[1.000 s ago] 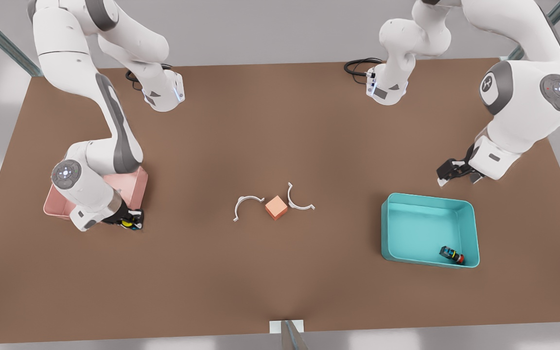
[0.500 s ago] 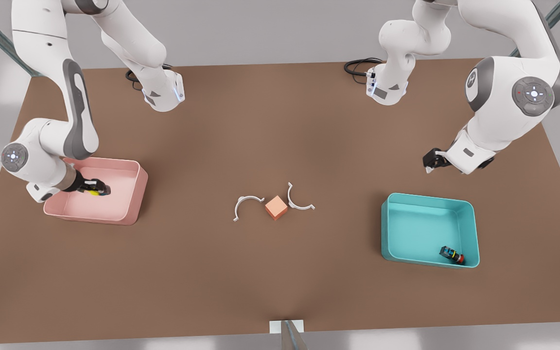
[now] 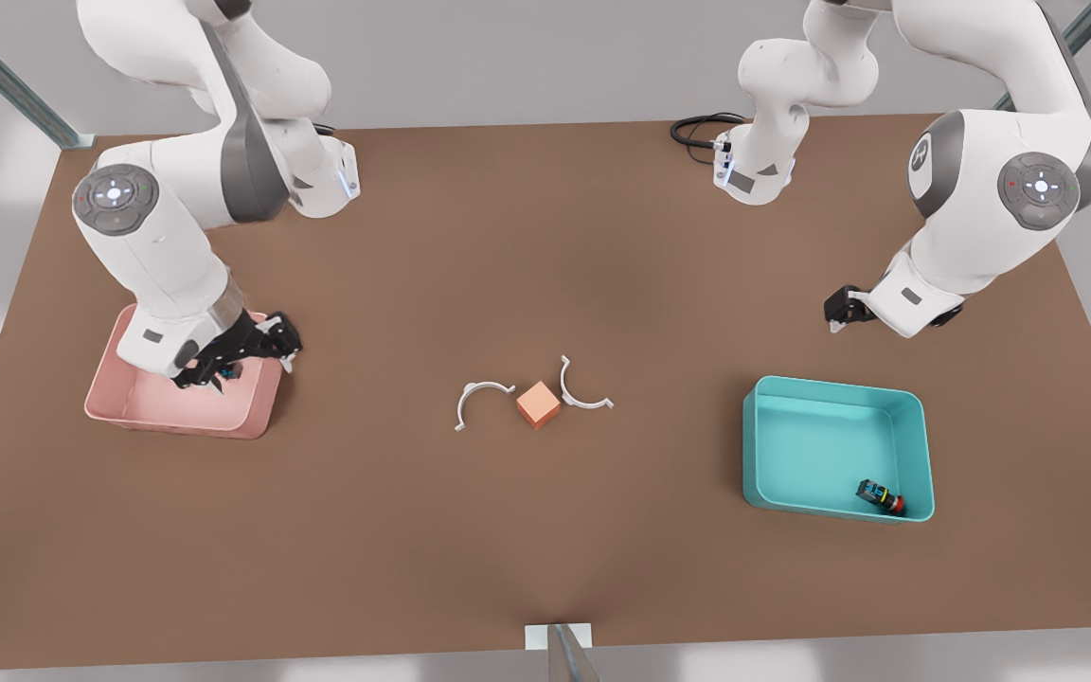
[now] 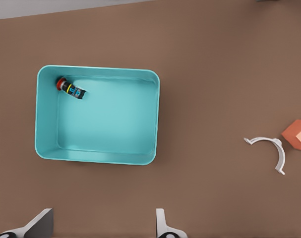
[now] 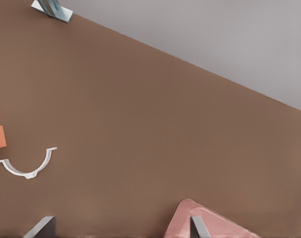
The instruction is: Place the red button in the blue storage box with the left arm, and place the yellow button in the pink storage box with the right arm
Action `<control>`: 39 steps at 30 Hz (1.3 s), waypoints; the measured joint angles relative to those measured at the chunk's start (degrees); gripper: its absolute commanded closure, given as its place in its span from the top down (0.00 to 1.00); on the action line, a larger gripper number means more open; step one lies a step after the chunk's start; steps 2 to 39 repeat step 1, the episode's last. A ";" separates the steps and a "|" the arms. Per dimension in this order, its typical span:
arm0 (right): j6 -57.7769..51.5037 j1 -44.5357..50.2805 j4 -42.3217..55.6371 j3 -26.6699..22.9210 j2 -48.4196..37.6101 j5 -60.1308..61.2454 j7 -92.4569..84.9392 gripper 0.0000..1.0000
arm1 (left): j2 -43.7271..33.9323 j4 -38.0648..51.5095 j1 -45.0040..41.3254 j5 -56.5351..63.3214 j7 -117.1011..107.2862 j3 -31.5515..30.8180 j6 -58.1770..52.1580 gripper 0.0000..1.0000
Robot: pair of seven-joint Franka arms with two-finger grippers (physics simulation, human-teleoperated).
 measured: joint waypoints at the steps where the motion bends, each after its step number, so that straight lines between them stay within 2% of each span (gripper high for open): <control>1: -0.89 2.41 -2.21 -4.64 -1.44 0.52 0.55 1.00 | 0.00 0.00 -0.01 0.00 0.07 0.00 -0.01 1.00; 39: -0.89 2.41 -2.21 -4.64 -1.44 0.52 0.55 1.00 | 0.00 0.00 -0.01 0.00 0.07 0.00 -0.01 1.00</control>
